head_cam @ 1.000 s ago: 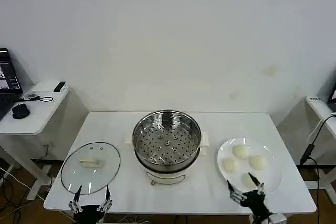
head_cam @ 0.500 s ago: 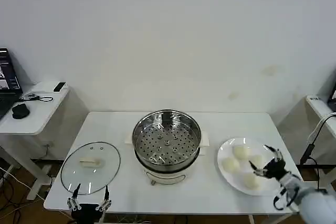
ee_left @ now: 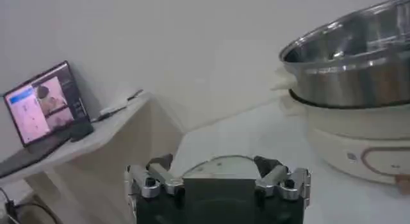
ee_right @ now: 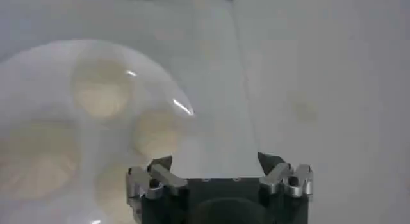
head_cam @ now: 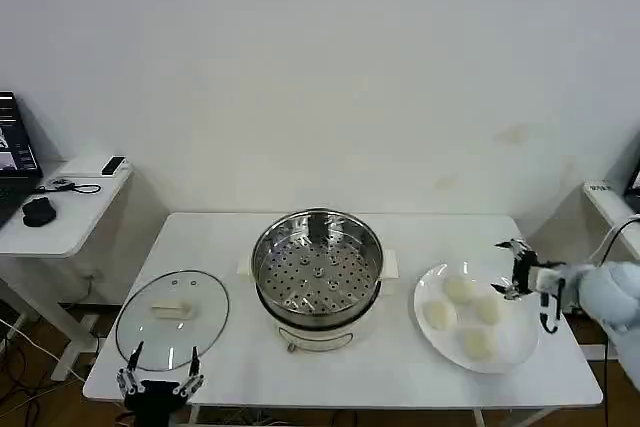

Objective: Take steamed baozi put them in steamer then cover it.

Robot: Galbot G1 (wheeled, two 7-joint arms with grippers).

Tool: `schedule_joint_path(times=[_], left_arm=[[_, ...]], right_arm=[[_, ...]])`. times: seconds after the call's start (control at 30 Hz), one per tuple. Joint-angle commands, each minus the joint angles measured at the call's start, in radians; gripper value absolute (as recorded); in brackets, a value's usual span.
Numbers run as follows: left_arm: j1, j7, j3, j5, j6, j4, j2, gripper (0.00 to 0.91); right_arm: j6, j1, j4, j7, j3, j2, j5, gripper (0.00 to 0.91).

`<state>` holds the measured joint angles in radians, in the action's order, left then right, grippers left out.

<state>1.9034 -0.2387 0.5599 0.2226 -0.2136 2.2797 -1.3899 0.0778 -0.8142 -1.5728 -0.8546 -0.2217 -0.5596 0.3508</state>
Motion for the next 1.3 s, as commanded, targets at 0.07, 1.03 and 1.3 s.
schedule_joint_path(times=[0.07,1.03,1.3], left_arm=[[0.000,0.004,0.007,0.007,-0.008,0.011,-0.001,0.907],[-0.007,0.013,0.021,0.031,-0.007,0.000,-0.004,0.907],[-0.003,0.011,0.022,0.035,-0.002,0.003,-0.009,0.907]], right_arm=[[-0.076,0.459,0.235,-0.253,0.494,0.036,0.024,0.907],[0.046,0.576,0.439,-0.176,0.695,-0.194,-0.048,0.836],[0.059,0.577,0.481,-0.168,0.691,-0.215,-0.034,0.756]])
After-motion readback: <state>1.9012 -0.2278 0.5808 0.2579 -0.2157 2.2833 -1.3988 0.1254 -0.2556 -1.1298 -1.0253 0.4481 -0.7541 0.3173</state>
